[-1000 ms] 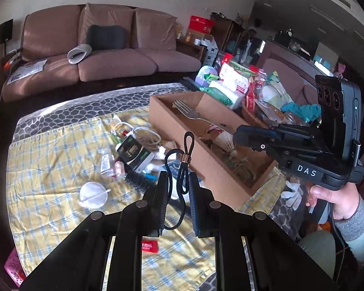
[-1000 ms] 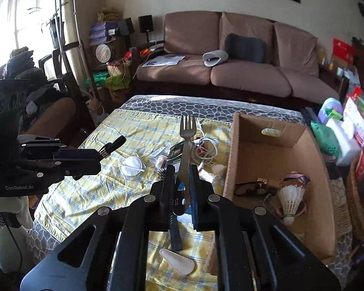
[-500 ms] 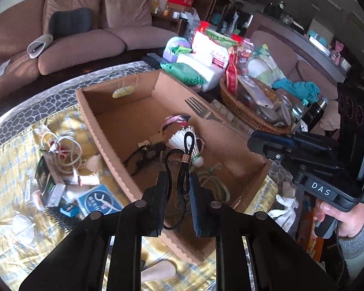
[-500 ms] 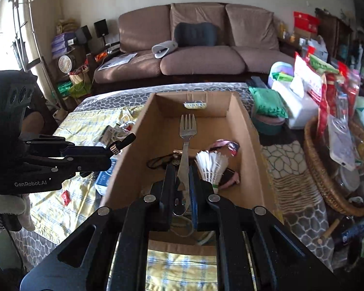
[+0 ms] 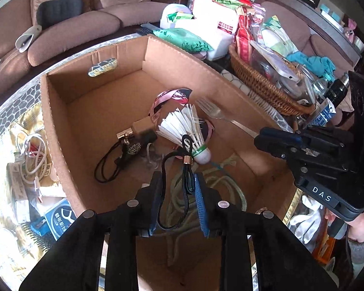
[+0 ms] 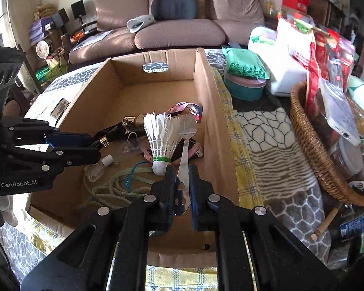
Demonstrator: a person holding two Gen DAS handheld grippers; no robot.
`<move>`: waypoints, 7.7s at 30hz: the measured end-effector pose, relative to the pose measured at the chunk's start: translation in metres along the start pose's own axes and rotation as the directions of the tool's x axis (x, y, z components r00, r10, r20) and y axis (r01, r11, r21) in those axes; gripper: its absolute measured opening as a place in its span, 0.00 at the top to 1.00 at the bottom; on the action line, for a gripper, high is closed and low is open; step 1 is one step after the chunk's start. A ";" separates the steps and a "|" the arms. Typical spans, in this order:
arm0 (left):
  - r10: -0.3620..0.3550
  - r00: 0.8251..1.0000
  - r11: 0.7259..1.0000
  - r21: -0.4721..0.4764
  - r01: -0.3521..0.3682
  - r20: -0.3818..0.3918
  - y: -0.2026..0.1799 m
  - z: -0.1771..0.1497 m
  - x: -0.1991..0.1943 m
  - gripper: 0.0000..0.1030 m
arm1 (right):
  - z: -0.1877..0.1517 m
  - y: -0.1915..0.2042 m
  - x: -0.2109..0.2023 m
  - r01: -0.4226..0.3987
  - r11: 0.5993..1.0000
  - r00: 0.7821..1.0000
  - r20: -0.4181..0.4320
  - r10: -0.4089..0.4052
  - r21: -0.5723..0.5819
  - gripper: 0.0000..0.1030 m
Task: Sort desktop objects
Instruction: 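Carry the fork and cable into the box and open both grippers, then move both grippers back over the pile toward the black tissue pack, then grasp the black tissue pack with the right gripper and lift it, then grasp the red snack packet with the left gripper while the right gripper holds the tissue pack, then carry the tissue pack and red packet into the box and open both grippers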
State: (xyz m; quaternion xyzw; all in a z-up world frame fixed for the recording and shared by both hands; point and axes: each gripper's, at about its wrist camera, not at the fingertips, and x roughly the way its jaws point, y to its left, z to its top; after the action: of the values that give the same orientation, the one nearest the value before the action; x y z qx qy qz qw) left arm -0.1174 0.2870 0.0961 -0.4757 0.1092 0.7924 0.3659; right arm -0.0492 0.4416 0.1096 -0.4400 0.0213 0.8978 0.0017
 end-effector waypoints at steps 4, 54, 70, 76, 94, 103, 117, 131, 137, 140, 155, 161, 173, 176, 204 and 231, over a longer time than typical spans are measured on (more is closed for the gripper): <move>0.013 1.000 1.000 0.002 -0.013 -0.013 -0.001 0.000 0.006 0.74 | -0.001 -0.003 0.005 0.001 1.000 1.000 -0.011 -0.001 0.011 0.90; 0.207 0.959 0.969 -0.177 -0.174 0.193 0.142 -0.142 -0.184 0.00 | 0.022 0.131 -0.079 -0.206 0.976 0.972 0.097 0.212 -0.069 0.00; 0.167 0.957 0.956 -0.276 -0.098 0.238 0.216 -0.213 -0.184 0.00 | 0.029 0.251 -0.020 -0.258 0.951 0.963 0.028 0.267 -0.173 0.00; 0.144 0.956 0.953 -0.294 -0.066 0.253 0.234 -0.215 -0.165 0.00 | 0.048 0.278 0.027 -0.185 0.957 0.981 0.022 0.195 -0.223 0.01; 0.060 0.967 0.943 -0.333 0.026 0.247 0.263 -0.215 -0.130 0.00 | 0.066 0.327 0.150 0.022 0.881 0.994 -0.085 -0.071 -0.472 0.49; -0.056 0.972 0.949 -0.289 0.124 0.230 0.235 -0.208 -0.116 0.00 | 0.080 0.297 0.106 -0.079 0.933 0.997 -0.034 0.071 -0.351 0.51; -0.003 0.991 0.983 -0.183 0.028 0.132 0.181 -0.203 -0.104 0.00 | 0.081 0.234 -0.008 -0.236 0.952 0.966 0.059 0.252 -0.197 0.51; 0.111 0.993 0.989 -0.105 -0.107 0.032 0.173 -0.221 -0.068 0.06 | 0.019 0.215 -0.026 -0.334 0.931 0.939 0.030 0.342 -0.149 0.51; 0.086 0.995 0.979 -0.191 -0.074 0.055 0.193 -0.222 -0.079 0.32 | 0.009 0.212 -0.025 -0.342 0.928 0.938 0.016 0.348 -0.145 0.51; 0.157 0.987 0.981 -0.116 -0.153 0.025 0.180 -0.221 -0.074 0.33 | 0.008 0.212 -0.025 -0.349 0.927 0.935 0.017 0.354 -0.137 0.51; 0.209 0.977 0.969 -0.124 -0.212 -0.036 0.165 -0.215 -0.060 0.00 | -0.006 0.204 -0.027 -0.373 0.922 0.926 0.021 0.377 -0.100 0.51; 0.223 0.973 0.966 -0.122 -0.229 -0.064 0.163 -0.214 -0.057 0.00 | -0.009 0.202 -0.028 -0.382 0.920 0.922 0.026 0.386 -0.092 0.51; 0.276 0.961 0.950 -0.156 -0.272 0.005 0.176 -0.220 -0.078 0.96 | -0.016 0.206 -0.026 -0.377 0.920 0.925 0.010 0.381 -0.110 0.51; 0.263 0.964 0.953 -0.164 -0.256 0.024 0.174 -0.218 -0.083 0.96 | -0.016 0.204 -0.027 -0.376 0.921 0.926 0.008 0.379 -0.105 0.52; 0.262 0.962 0.946 -0.215 -0.241 0.071 0.195 -0.195 -0.116 0.83 | -0.005 0.221 -0.028 -0.385 0.911 0.922 -0.014 0.387 -0.151 0.52; 0.135 0.989 0.991 -0.013 -0.134 0.066 0.063 0.079 0.007 0.82 | 0.136 0.009 0.068 -0.152 0.983 0.985 -0.069 0.160 0.108 0.52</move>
State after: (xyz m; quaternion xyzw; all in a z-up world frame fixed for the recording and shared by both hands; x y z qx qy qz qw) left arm -0.2155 0.2869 0.1211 -0.4420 0.1254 0.8312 0.3131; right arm -0.1983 0.4370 0.1395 -0.4708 0.1015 0.8752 -0.0469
